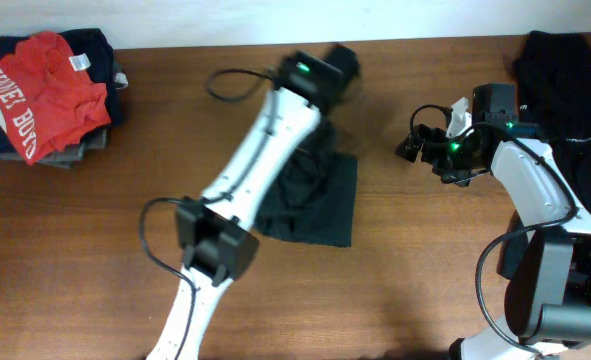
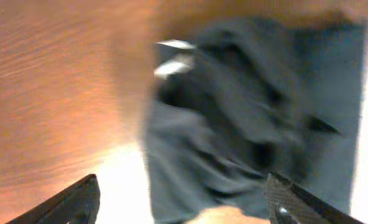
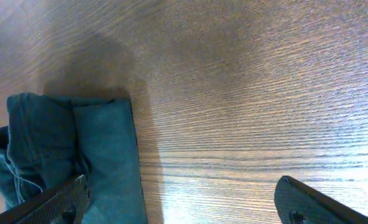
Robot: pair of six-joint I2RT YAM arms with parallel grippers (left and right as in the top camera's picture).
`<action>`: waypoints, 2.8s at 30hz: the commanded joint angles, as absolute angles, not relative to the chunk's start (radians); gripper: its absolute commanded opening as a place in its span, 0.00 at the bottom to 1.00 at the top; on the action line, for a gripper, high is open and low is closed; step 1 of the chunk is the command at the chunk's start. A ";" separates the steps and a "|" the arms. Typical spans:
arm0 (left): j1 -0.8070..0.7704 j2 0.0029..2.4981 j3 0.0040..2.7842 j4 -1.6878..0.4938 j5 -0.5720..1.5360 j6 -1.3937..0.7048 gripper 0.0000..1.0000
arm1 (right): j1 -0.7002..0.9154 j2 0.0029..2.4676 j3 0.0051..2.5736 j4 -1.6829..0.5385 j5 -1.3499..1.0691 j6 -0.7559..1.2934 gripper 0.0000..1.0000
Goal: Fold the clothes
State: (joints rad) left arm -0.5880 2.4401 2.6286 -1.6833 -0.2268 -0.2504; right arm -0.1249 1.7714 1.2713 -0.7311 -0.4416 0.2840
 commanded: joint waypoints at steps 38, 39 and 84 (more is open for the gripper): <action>-0.288 2.411 2.223 -1.473 0.450 0.237 0.52 | -0.125 1.776 1.261 -0.744 -0.433 0.241 0.99; -0.290 2.411 2.223 -1.474 0.449 0.236 0.44 | -0.125 1.776 1.261 -0.744 -0.433 0.241 0.99; -0.570 2.259 2.227 -1.673 0.476 0.196 0.01 | -0.126 1.776 1.261 -0.661 -0.433 0.279 0.99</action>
